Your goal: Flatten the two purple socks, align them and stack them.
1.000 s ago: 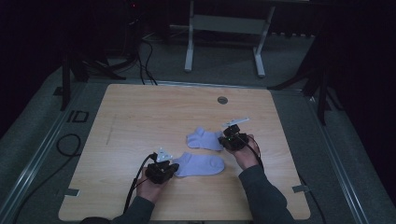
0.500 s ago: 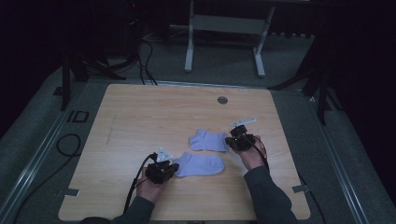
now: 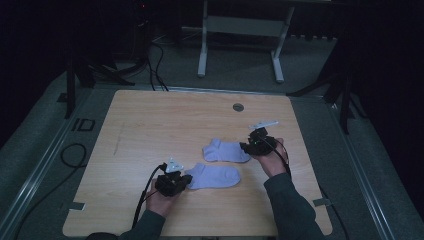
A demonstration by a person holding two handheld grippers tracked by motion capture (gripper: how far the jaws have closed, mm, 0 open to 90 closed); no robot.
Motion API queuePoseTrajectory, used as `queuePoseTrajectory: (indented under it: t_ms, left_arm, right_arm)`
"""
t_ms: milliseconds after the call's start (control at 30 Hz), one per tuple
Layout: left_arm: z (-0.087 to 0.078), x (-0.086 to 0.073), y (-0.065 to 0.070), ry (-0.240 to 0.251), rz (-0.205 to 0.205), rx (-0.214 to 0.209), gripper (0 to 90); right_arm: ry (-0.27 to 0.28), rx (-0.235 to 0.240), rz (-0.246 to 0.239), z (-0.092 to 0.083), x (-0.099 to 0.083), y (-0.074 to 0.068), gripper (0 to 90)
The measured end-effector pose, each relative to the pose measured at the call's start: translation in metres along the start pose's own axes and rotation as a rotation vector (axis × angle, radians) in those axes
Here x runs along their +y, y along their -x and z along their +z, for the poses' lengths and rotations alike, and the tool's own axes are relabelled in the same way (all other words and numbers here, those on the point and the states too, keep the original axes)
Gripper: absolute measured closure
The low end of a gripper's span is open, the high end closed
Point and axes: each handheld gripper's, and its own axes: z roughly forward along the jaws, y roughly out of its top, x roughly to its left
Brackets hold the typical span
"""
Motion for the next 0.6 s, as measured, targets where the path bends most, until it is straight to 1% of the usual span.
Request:
queuePoseTrajectory:
  t_ms: [33, 67, 167, 233, 433, 533, 600]
  left_arm:
    - [-0.001, 0.000, -0.002, 0.013, -0.011, -0.013, 84.9]
    - [-0.003, 0.001, -0.003, 0.024, -0.012, -0.017, 84.3]
    - [-0.010, 0.003, -0.004, 0.064, -0.002, -0.027, 82.5]
    - [-0.012, 0.003, -0.004, 0.079, 0.000, -0.029, 81.6]
    - [-0.015, 0.005, -0.007, 0.085, 0.000, -0.021, 78.4]
    - [-0.015, 0.006, -0.008, 0.089, -0.002, -0.022, 76.5]
    - [-0.015, 0.007, -0.009, 0.093, -0.006, -0.022, 75.7]
  right_arm:
    - [0.001, 0.003, -0.007, 0.000, 0.002, -0.002, 57.6]
    - [0.001, 0.007, -0.020, 0.000, 0.005, -0.004, 58.1]
    - [-0.001, 0.010, -0.051, 0.002, 0.012, -0.012, 59.0]
    - [-0.003, 0.016, -0.058, 0.004, 0.017, -0.016, 59.3]
    - [-0.005, 0.042, -0.084, 0.012, 0.028, -0.028, 58.2]
    - [0.002, 0.079, -0.089, 0.017, 0.032, -0.033, 56.8]
    - [0.000, 0.087, -0.107, 0.021, 0.034, -0.038, 56.7]
